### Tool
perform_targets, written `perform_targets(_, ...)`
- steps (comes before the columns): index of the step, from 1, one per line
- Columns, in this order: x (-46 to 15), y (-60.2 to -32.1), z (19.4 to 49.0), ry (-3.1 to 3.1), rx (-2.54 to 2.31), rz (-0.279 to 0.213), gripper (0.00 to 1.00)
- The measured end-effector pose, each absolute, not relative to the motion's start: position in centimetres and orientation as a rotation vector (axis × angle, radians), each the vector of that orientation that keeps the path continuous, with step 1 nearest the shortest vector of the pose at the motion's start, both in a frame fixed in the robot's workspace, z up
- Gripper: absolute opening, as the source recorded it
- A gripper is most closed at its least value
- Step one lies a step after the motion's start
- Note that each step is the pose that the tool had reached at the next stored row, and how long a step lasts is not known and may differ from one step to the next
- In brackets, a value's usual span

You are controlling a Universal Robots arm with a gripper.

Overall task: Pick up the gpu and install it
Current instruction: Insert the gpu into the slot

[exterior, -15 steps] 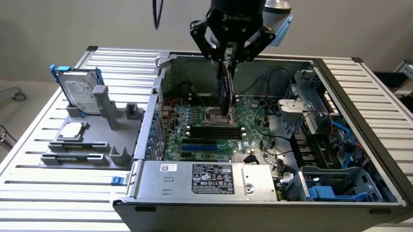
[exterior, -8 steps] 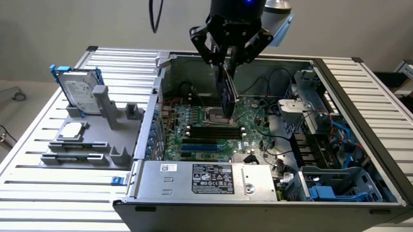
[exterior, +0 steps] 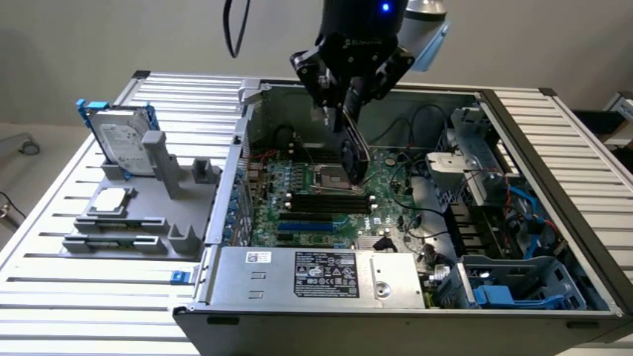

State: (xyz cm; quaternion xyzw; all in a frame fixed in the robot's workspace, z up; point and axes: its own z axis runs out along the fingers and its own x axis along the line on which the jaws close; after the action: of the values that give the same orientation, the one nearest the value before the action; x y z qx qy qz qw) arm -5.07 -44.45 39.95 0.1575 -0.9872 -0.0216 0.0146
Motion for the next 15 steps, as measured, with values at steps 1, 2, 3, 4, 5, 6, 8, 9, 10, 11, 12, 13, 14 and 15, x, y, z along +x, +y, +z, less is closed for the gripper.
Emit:
perform_targets(1,-5.1,-44.5,39.9,-3.068,0.518,-0.067,0.26)
perform_targets(2,-5.1,-44.5,39.8,-3.063,0.546,-0.066,0.26)
perform_targets(3,-5.1,-44.5,39.7,-3.058,0.573,-0.066,0.26)
perform_targets(4,-5.1,-44.5,39.6,-3.053,0.6,-0.065,0.26)
perform_targets(5,-5.1,-44.5,39.5,-3.047,0.63,-0.065,0.26)
perform_targets(6,-5.1,-44.5,39.4,-3.041,0.657,-0.064,0.26)
perform_targets(8,-5.1,-44.5,39.2,-3.028,0.712,-0.064,0.26)
perform_targets(9,-5.1,-44.5,39.1,-3.021,0.738,-0.063,0.26)
perform_targets(10,-5.1,-44.5,39.0,-3.014,0.765,-0.063,0.26)
perform_targets(11,-5.1,-44.5,38.9,-3.006,0.793,-0.062,0.26)
perform_targets(12,-5.1,-44.5,38.8,-2.998,0.822,-0.062,0.26)
perform_targets(13,-5.1,-44.5,38.7,-2.991,0.848,-0.061,0.26)
perform_targets(14,-5.1,-44.5,38.6,-2.982,0.875,-0.061,0.26)
perform_targets(15,-5.1,-44.5,38.5,-2.974,0.902,-0.06,0.26)
